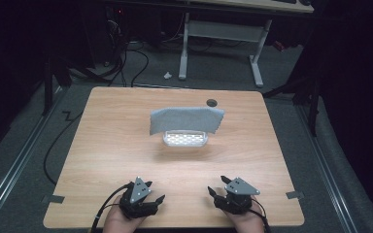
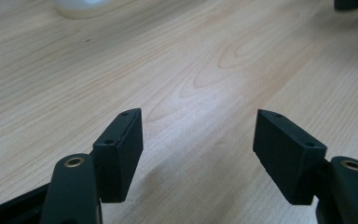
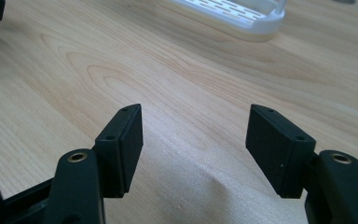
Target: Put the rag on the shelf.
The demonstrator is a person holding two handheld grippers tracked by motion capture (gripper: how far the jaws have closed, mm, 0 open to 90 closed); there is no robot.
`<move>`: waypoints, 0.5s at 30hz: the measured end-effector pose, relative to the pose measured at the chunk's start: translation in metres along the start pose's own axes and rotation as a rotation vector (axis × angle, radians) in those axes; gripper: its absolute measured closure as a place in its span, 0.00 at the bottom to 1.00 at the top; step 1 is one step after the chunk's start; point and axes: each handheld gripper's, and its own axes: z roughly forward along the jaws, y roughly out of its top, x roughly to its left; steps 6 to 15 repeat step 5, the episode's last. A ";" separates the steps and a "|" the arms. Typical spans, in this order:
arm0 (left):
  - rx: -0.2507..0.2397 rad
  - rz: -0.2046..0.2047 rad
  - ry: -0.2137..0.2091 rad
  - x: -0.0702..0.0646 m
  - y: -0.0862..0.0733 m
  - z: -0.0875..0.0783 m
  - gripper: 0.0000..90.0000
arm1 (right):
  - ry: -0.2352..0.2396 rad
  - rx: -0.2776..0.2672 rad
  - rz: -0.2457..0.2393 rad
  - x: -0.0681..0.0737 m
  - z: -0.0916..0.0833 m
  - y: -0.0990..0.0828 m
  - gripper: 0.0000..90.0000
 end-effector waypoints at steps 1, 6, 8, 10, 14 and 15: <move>-0.006 -0.011 0.000 0.002 0.000 -0.002 0.37 | -0.003 -0.005 -0.006 0.000 0.000 0.000 0.41; -0.004 -0.026 0.022 0.008 -0.004 -0.006 0.37 | -0.002 -0.001 -0.010 -0.001 -0.002 -0.002 0.41; -0.004 -0.026 0.022 0.008 -0.004 -0.006 0.37 | -0.002 -0.001 -0.010 -0.001 -0.002 -0.002 0.41; -0.004 -0.026 0.022 0.008 -0.004 -0.006 0.37 | -0.002 -0.001 -0.010 -0.001 -0.002 -0.002 0.41; -0.004 -0.026 0.022 0.008 -0.004 -0.006 0.37 | -0.002 -0.001 -0.010 -0.001 -0.002 -0.002 0.41; -0.004 -0.026 0.022 0.008 -0.004 -0.006 0.37 | -0.002 -0.001 -0.010 -0.001 -0.002 -0.002 0.41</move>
